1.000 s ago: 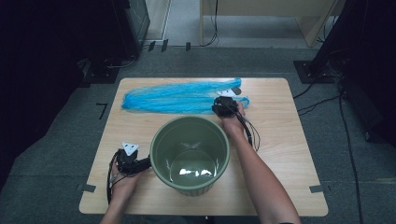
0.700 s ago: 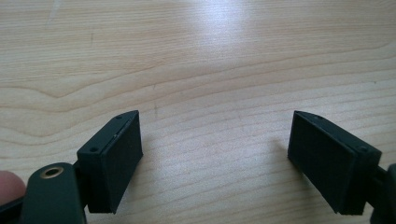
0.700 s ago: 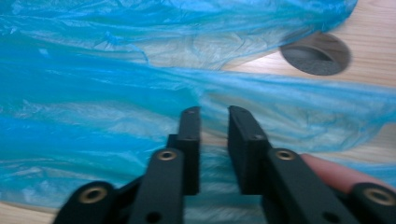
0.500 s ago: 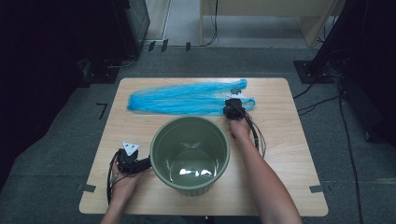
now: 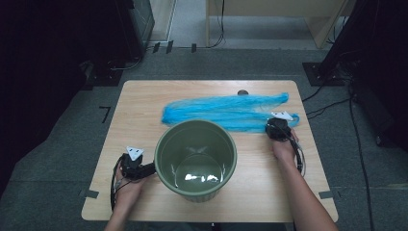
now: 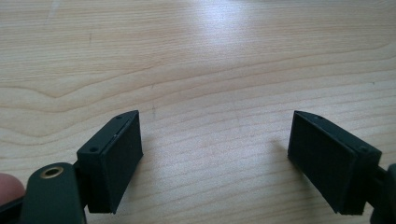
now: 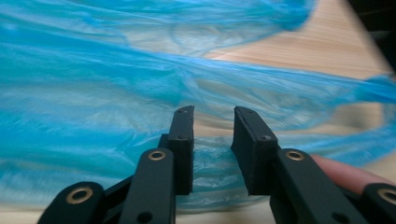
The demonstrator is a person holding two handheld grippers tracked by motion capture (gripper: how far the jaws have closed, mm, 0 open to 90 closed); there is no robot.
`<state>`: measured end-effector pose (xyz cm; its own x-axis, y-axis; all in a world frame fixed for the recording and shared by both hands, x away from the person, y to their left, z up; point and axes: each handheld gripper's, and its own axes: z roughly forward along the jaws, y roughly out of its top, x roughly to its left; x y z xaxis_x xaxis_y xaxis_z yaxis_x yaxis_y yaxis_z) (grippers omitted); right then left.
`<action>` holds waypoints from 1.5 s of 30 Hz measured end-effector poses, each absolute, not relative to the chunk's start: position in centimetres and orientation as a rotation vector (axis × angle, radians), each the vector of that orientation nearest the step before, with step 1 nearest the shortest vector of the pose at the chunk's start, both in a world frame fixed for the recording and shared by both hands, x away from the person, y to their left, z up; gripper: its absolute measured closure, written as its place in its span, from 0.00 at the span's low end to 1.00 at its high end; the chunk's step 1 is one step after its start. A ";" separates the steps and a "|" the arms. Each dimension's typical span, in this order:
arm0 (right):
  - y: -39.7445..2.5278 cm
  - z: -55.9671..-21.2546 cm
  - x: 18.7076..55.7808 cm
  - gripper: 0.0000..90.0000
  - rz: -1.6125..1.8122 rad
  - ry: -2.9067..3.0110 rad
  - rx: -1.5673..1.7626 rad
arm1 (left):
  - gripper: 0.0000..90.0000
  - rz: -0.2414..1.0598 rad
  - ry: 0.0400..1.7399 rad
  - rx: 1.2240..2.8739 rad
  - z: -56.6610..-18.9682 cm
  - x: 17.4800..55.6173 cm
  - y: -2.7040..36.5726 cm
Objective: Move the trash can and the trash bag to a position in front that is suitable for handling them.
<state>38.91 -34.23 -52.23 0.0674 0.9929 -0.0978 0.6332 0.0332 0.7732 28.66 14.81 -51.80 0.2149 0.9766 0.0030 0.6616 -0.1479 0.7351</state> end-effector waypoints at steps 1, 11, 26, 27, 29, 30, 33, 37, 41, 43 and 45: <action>-34.9 -52.2 38.7 0.74 0.653 1.617 1.684 | 0.19 0.666 1.513 1.885 -51.8 28.7 14.8; -32.4 -48.9 37.5 0.21 0.779 1.426 1.593 | 0.19 0.666 1.511 1.887 -51.8 28.7 14.8; -19.9 -51.1 46.0 0.00 0.836 1.788 1.628 | 0.19 0.660 1.505 1.892 -51.8 28.6 14.9; -19.6 -51.5 46.1 0.00 0.815 1.801 1.633 | 0.19 0.659 1.504 1.891 -51.8 28.6 14.8; -19.4 -52.3 46.4 0.00 0.779 1.828 1.677 | 0.19 0.657 1.501 1.893 -51.8 28.6 14.9; -19.4 -52.3 46.4 0.00 0.767 1.815 1.685 | 0.19 0.657 1.499 1.894 -51.8 28.6 14.9; -19.9 -52.3 46.2 0.00 0.770 1.806 1.746 | 0.19 0.656 1.498 1.894 -51.8 28.6 14.8; -20.7 -52.3 45.3 0.00 0.766 1.799 1.751 | 0.19 0.658 1.496 1.895 -51.8 28.6 14.8; -21.8 -52.3 43.7 0.03 0.770 1.789 1.751 | 0.19 0.655 1.493 1.894 -51.8 28.5 14.8; -22.5 -52.3 42.7 0.11 0.786 1.779 1.734 | 0.19 0.654 1.491 1.899 -51.8 28.4 14.8; -23.3 -52.2 41.4 0.20 0.797 1.761 1.730 | 0.19 0.654 1.491 1.898 -51.8 28.4 14.8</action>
